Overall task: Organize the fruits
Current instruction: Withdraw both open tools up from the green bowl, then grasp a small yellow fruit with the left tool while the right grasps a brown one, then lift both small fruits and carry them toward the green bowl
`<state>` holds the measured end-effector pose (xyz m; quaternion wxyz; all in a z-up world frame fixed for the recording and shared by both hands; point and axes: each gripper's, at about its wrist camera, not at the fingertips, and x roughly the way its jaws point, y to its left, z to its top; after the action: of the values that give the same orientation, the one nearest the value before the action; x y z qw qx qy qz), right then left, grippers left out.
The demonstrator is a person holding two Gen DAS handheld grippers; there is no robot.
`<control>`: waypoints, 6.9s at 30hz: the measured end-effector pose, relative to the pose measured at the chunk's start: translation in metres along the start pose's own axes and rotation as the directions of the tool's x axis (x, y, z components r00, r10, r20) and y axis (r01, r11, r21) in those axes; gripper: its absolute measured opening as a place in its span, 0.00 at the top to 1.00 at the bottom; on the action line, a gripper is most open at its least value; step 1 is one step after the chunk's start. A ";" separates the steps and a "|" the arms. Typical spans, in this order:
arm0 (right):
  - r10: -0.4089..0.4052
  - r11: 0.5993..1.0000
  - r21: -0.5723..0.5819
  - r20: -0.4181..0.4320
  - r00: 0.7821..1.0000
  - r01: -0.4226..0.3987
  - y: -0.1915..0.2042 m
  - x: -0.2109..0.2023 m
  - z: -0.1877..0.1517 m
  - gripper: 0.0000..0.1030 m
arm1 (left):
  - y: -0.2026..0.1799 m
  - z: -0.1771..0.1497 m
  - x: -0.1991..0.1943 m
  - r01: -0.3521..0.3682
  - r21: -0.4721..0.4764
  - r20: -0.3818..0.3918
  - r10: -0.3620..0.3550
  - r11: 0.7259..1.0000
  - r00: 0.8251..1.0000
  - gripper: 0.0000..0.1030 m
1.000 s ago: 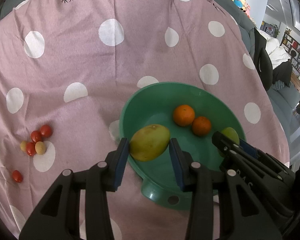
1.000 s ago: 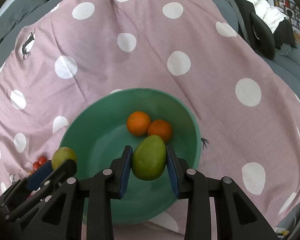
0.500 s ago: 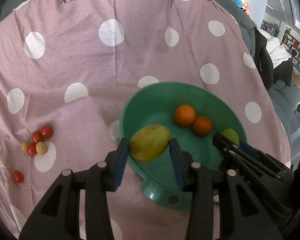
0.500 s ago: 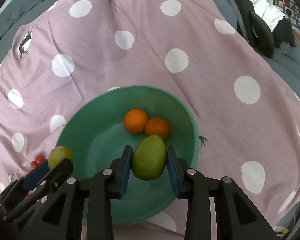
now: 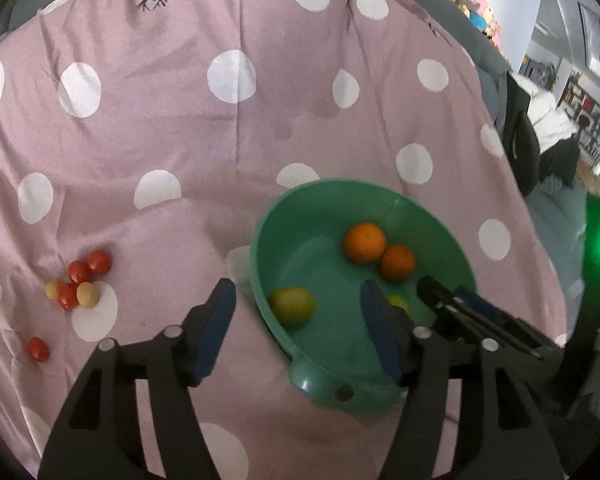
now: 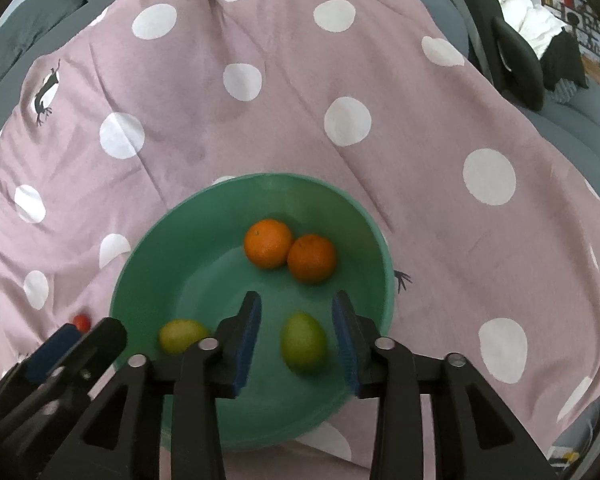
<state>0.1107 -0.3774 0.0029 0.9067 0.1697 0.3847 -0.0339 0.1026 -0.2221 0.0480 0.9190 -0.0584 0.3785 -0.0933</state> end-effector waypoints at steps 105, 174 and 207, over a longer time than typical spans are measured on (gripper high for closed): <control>0.337 0.747 -0.441 -0.393 0.855 -0.498 0.259 0.086 -0.071 0.70 | 0.276 -0.030 0.020 -0.238 -0.562 -0.150 0.185 0.792 0.971 0.66; 0.401 0.840 -0.338 -0.142 0.905 -0.425 0.144 -0.013 -0.053 0.72 | 0.172 -0.042 -0.093 -0.236 -0.401 0.064 0.283 0.885 0.957 0.74; 0.445 0.853 -0.274 -0.061 0.894 -0.444 0.122 -0.031 -0.037 0.72 | 0.129 -0.028 -0.101 -0.167 -0.313 0.124 0.215 0.935 0.969 0.74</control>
<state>0.0872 -0.2523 0.0351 0.9056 0.1235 0.3337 0.2307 0.0286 -0.0751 0.0745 0.9309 -0.1674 0.3191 0.0602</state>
